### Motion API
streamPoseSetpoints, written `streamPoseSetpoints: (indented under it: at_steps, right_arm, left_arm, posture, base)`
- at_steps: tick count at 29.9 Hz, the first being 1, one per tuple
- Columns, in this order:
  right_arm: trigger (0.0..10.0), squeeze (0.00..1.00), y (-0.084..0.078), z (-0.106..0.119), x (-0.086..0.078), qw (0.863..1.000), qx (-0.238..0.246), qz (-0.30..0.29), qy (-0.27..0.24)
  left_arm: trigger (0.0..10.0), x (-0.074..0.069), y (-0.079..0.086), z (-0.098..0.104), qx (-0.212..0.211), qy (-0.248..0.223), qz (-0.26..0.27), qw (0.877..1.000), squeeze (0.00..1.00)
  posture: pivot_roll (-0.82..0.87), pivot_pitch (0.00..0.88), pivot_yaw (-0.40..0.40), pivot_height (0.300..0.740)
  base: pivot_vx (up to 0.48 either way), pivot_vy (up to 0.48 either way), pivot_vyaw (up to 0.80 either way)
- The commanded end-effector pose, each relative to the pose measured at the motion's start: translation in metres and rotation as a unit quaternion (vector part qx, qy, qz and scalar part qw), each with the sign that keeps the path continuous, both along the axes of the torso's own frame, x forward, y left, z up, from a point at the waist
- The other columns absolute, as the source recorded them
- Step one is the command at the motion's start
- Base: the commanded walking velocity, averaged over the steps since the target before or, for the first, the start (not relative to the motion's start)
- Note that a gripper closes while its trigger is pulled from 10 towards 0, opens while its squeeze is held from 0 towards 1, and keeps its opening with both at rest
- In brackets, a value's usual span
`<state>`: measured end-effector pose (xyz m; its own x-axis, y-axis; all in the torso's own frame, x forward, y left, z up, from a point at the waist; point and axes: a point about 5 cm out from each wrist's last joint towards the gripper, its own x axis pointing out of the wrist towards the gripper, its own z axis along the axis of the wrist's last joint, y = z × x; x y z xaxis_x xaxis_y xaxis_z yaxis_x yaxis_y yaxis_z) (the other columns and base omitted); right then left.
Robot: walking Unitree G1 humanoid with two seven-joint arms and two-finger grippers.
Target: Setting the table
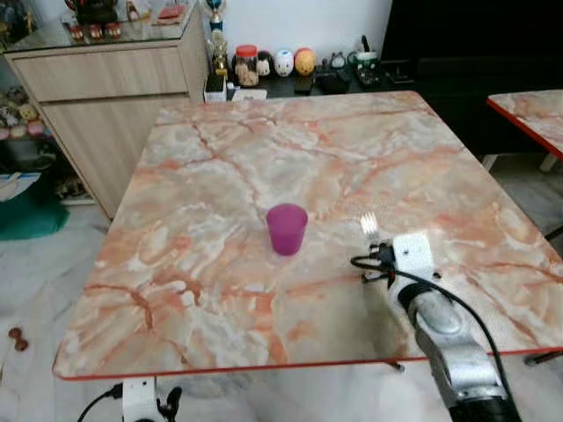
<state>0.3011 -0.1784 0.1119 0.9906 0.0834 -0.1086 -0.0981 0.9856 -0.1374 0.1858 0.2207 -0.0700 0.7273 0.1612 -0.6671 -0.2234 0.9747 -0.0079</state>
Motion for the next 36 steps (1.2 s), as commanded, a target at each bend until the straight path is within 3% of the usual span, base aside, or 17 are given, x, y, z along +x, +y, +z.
streamPoseSetpoints:
  at_steps: [1,2,6,10,19,23,26,31,36]
  right_arm:
    - [10.0,0.0,-0.001,0.009,-0.007,0.999,0.016,-0.005,-0.038]
    - [10.0,0.0,-0.001,0.009,-0.007,0.999,0.016,-0.005,-0.038]
    - [10.0,0.0,-0.009,0.034,-0.018,0.993,-0.008,-0.033,-0.115]
    - [10.0,0.0,-0.001,0.05,-0.024,0.987,-0.017,-0.012,-0.162]
    - [10.0,0.0,0.005,0.062,-0.015,0.982,-0.006,-0.013,-0.191]
    - [10.0,0.0,0.003,0.065,-0.012,0.981,-0.012,-0.013,-0.194]
    - [10.0,0.0,0.001,0.067,-0.01,0.979,-0.017,-0.017,-0.201]
    - [10.0,0.0,0.001,0.066,-0.01,0.979,-0.022,-0.012,-0.2]
    - [10.0,0.0,0.001,0.066,-0.008,0.979,-0.022,-0.013,-0.2]
  left_arm:
    - [10.0,-0.004,0.001,-0.002,0.001,0.01,0.003,1.0,0.0]
    - [10.0,-0.004,0.001,-0.002,0.001,0.01,0.003,1.0,0.0]
    - [10.0,-0.006,0.002,-0.003,0.001,0.013,0.001,1.0,0.0]
    - [10.0,-0.007,0.002,-0.004,0.002,0.017,-0.003,1.0,0.0]
    - [10.0,-0.012,0.004,-0.006,0.002,0.026,-0.009,1.0,0.0]
    - [10.0,-0.025,0.012,-0.01,0.008,0.044,-0.011,0.999,0.0]
    - [10.0,-0.048,0.023,-0.015,0.015,0.064,-0.002,0.998,0.0]
    - [10.0,-0.062,0.028,-0.018,0.02,0.077,0.0,0.997,0.0]
    - [10.0,-0.061,0.026,-0.018,0.023,0.074,-0.006,0.997,0.0]
  posture:
    - [-0.08,0.0,0.022,0.707]
    - [-0.08,0.0,0.022,0.707]
    - [-0.09,0.0,0.023,0.707]
    - [-0.1,0.0,0.028,0.707]
    - [-0.09,0.0,0.03,0.707]
    - [-0.09,0.0,0.031,0.707]
    - [-0.09,0.0,0.03,0.707]
    - [-0.09,0.0,0.028,0.707]
    - [-0.09,0.0,0.027,0.707]
  base:
    - [0.0,0.0,0.0]
    - [0.0,0.0,0.0]
    - [0.0,0.0,0.0]
    - [0.0,0.0,0.0]
    - [0.0,0.0,0.0]
    - [0.0,0.0,0.0]
    - [0.0,0.0,0.0]
    - [0.0,0.0,0.0]
    - [0.0,0.0,0.0]
